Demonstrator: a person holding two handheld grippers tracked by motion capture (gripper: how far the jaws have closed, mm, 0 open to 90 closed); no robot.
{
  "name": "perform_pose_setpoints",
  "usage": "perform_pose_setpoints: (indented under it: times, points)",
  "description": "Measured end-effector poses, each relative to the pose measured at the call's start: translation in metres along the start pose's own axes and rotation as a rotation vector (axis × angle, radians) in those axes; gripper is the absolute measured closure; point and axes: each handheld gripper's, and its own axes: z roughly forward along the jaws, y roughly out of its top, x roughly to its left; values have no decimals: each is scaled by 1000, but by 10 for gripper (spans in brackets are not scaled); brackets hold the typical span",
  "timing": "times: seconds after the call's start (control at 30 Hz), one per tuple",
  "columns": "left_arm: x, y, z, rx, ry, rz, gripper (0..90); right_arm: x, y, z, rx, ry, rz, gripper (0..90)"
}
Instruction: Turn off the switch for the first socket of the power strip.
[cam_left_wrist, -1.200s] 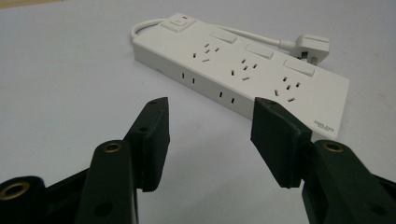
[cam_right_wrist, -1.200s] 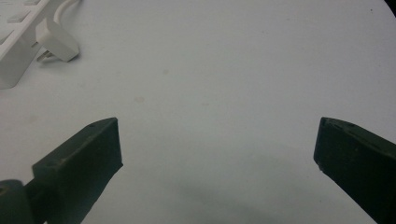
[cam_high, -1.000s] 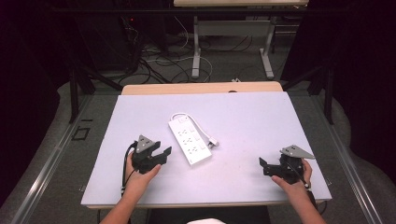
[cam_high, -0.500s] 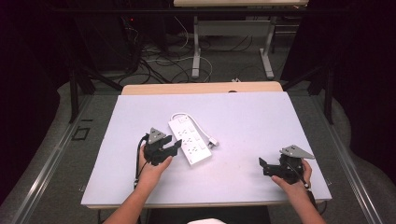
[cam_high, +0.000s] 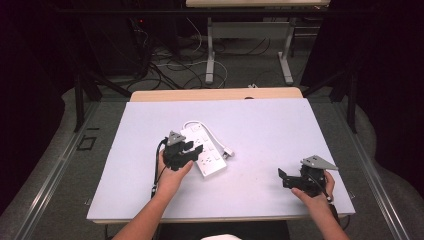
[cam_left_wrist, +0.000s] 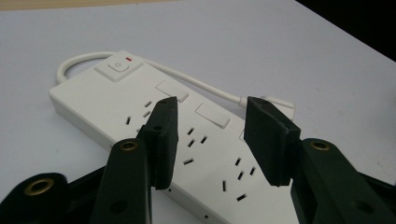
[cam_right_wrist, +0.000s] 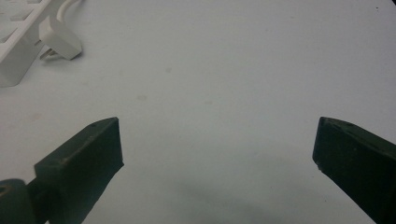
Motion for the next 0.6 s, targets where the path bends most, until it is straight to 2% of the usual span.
perform_pose_setpoints:
  times: [0.23,0.4,0.6]
  points:
    - [-6,14,10,15,-14,-12,549,0,0,1,5,13,1,12]
    - [-11,28,20,24,-8,1,549,0,0,1,5,6,1,12]
    - [-12,38,28,34,-12,-25,548,-1,-1,2,2,7,4,13]
